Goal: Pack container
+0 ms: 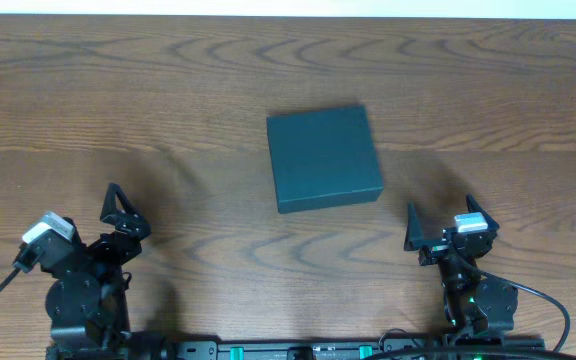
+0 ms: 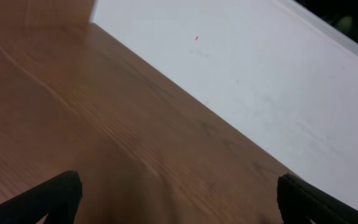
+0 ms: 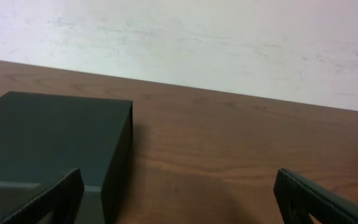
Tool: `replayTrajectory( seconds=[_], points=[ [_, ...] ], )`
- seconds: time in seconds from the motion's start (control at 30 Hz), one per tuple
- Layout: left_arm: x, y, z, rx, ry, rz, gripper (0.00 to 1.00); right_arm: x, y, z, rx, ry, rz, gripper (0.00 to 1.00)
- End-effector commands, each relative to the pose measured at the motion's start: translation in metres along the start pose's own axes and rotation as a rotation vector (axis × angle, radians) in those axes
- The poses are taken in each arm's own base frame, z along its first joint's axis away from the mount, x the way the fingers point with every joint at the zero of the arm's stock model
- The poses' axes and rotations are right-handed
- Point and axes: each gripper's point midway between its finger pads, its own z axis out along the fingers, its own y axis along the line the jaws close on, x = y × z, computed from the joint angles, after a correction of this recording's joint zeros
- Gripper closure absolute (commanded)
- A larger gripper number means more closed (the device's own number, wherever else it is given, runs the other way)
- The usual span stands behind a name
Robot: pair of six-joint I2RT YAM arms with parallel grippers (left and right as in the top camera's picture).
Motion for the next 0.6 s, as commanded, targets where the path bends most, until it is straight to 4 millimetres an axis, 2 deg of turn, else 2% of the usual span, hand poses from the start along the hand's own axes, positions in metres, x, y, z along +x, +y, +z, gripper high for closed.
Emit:
replayTrajectory(
  seconds=[0.0, 0.57],
  points=[
    [0.008, 0.003, 0.003, 0.020, -0.016, -0.019, 0.02, 0.000, -0.001, 0.000, 0.000, -0.004, -0.013, 0.01],
    [0.056, 0.015, 0.020, 0.051, 0.032, -0.006, 0.01, 0.000, -0.001, -0.001, 0.000, -0.005, -0.013, 0.01]
  ],
)
